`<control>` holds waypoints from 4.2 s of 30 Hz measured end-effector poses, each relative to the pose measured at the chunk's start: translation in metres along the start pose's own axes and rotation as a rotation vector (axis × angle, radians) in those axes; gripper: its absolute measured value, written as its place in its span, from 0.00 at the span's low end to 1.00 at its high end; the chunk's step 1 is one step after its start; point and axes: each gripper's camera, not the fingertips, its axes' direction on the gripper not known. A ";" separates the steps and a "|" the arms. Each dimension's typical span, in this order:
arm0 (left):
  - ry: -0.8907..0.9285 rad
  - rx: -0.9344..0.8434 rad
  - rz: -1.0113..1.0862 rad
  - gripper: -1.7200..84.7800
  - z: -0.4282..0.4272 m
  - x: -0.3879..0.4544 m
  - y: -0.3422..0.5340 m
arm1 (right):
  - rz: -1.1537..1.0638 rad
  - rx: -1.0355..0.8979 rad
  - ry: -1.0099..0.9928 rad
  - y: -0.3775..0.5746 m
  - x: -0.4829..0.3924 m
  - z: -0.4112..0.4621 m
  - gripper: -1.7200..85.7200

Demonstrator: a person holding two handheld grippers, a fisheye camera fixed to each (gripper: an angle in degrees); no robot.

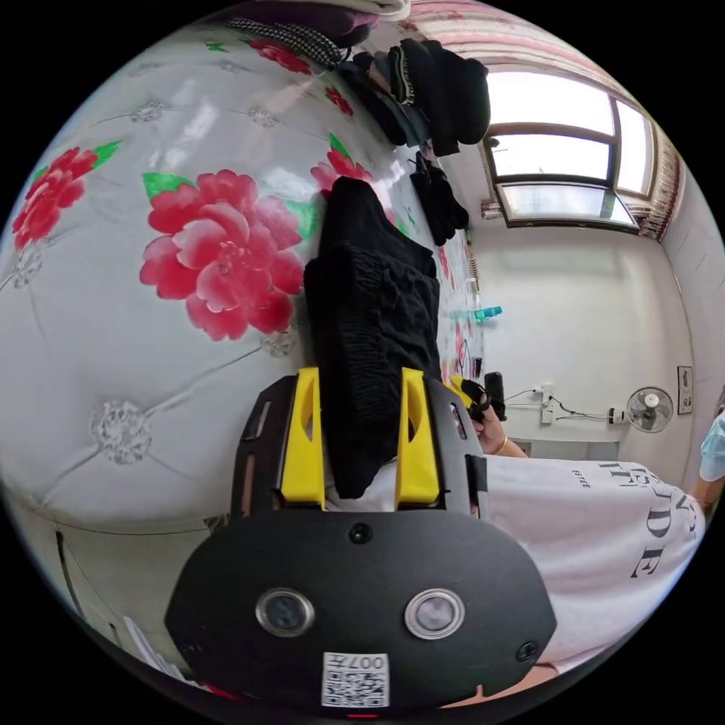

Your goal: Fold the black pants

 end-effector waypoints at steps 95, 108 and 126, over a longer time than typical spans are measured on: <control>-0.576 0.226 -0.207 0.01 0.107 -0.043 0.288 | -1.076 -0.562 0.628 -0.152 -0.548 0.041 0.02; -0.504 0.463 -0.361 0.01 0.106 -0.152 0.469 | -2.042 -0.786 -0.224 0.204 -0.761 0.127 0.07; -0.638 0.812 -0.592 0.01 0.189 -0.192 0.624 | -2.325 -0.890 -0.597 0.601 -0.753 0.100 0.08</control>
